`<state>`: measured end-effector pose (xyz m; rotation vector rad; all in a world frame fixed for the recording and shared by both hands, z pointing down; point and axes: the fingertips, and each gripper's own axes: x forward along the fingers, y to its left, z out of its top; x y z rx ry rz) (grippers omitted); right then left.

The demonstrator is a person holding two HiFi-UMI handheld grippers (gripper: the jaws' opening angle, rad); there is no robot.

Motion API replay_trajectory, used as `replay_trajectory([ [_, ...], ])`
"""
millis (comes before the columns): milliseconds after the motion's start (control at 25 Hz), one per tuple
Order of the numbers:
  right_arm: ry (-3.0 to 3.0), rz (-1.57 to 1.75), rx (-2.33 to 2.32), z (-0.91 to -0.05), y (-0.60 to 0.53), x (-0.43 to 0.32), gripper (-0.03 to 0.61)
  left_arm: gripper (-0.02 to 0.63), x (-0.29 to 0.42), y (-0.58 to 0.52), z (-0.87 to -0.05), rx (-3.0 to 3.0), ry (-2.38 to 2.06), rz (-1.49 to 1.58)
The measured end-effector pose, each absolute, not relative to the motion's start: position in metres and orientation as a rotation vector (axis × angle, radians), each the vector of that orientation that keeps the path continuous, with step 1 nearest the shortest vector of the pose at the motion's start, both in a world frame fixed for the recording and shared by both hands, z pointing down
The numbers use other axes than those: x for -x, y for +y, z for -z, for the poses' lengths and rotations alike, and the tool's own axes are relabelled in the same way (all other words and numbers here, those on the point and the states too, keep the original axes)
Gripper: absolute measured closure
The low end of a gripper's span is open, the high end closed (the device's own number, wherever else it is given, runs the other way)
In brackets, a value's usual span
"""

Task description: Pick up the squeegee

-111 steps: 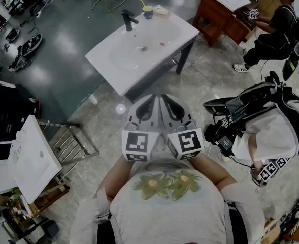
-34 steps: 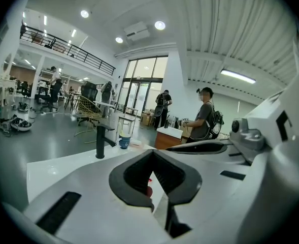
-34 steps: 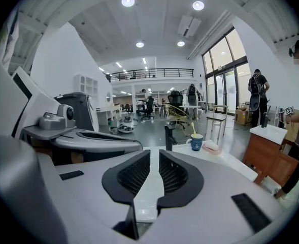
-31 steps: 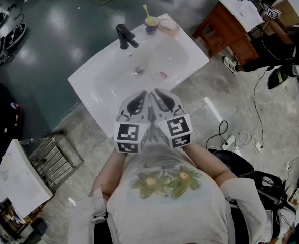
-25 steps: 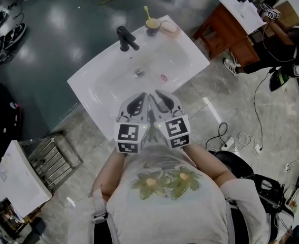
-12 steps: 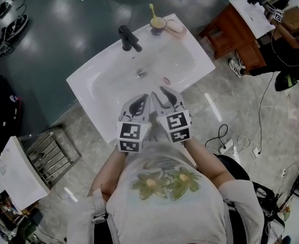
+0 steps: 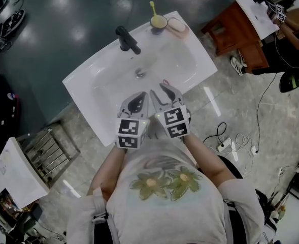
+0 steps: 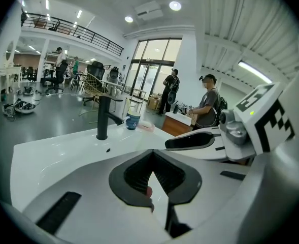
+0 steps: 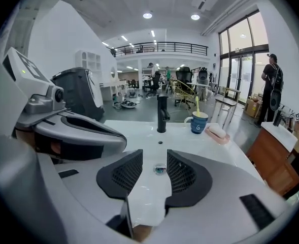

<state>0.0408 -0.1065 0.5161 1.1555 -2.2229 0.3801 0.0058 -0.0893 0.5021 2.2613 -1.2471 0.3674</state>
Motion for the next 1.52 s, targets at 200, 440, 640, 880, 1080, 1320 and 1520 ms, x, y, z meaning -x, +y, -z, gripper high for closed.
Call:
replay_trajectory([
  [200,-2.202,-0.407,-1.122,-0.528,-0.116,-0.043,0.454,0.606,-0.005,-0.098,-0.512,-2.239,-1.250,-0.391],
  [440,-2.174,-0.411,-1.080,-0.547,-0.133,-0.048,0.446,0.606,-0.004,-0.109,-0.524,-2.203,-1.259,-0.411],
  [640,-2.146,-0.414,-1.041,-0.565,-0.145,-0.049,0.439,0.606,0.000,-0.115,-0.534,-2.169,-1.259,-0.429],
  [880,-2.121,-0.429,-0.982,-0.581,-0.156,-0.050,0.429,0.604,0.000,-0.125,-0.542,-2.144,-1.271,-0.436],
  [1080,-2.097,-0.411,-0.967,-0.595,-0.165,-0.052,0.425,0.606,0.001,-0.129,-0.546,-2.111,-1.265,-0.441],
  [1320,-2.060,-0.424,-0.951,-0.615,-0.176,-0.054,0.425,0.606,0.000,-0.134,-0.553,-2.085,-1.259,-0.447],
  [1520,-2.035,-0.426,-0.926,-0.632,-0.182,-0.056,0.425,0.605,-0.003,-0.136,-0.560,-2.064,-1.249,-0.454],
])
